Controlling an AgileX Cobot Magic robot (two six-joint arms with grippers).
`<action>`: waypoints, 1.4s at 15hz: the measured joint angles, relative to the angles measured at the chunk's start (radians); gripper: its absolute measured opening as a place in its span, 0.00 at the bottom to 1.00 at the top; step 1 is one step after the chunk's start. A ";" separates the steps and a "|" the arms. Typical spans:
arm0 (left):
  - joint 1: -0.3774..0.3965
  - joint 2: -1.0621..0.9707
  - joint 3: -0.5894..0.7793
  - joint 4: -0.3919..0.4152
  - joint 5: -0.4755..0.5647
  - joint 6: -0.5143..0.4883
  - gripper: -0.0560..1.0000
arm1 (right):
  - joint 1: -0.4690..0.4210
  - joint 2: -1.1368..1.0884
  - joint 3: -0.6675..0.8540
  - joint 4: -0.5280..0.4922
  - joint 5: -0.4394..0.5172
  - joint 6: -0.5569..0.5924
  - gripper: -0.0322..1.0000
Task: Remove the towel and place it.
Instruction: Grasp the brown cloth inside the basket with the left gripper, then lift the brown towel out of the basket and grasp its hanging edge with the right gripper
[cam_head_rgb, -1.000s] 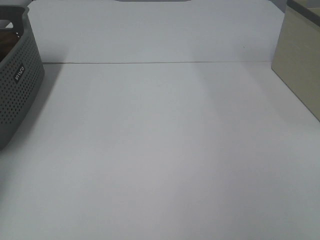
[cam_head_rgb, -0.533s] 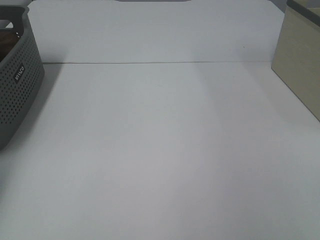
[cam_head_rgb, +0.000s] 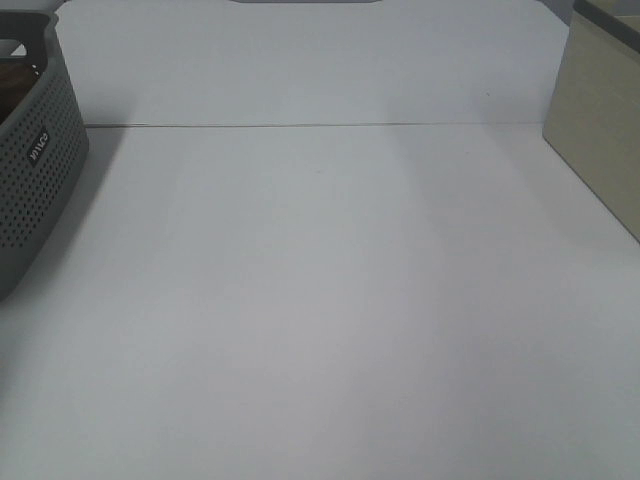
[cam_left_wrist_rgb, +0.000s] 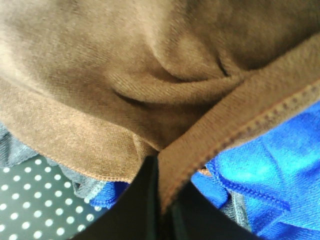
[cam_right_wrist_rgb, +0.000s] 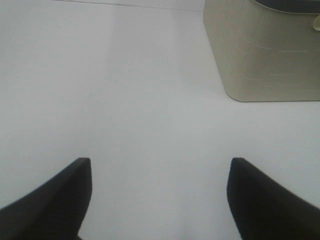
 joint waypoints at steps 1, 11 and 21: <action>-0.017 -0.024 0.000 0.011 0.002 -0.004 0.05 | 0.000 0.000 0.000 0.000 0.000 0.000 0.74; -0.233 -0.468 0.000 0.015 0.015 -0.226 0.05 | 0.000 0.000 0.000 0.000 0.000 0.000 0.74; -0.674 -0.716 0.000 0.126 0.026 -0.299 0.05 | 0.000 0.085 -0.018 0.079 -0.082 -0.078 0.74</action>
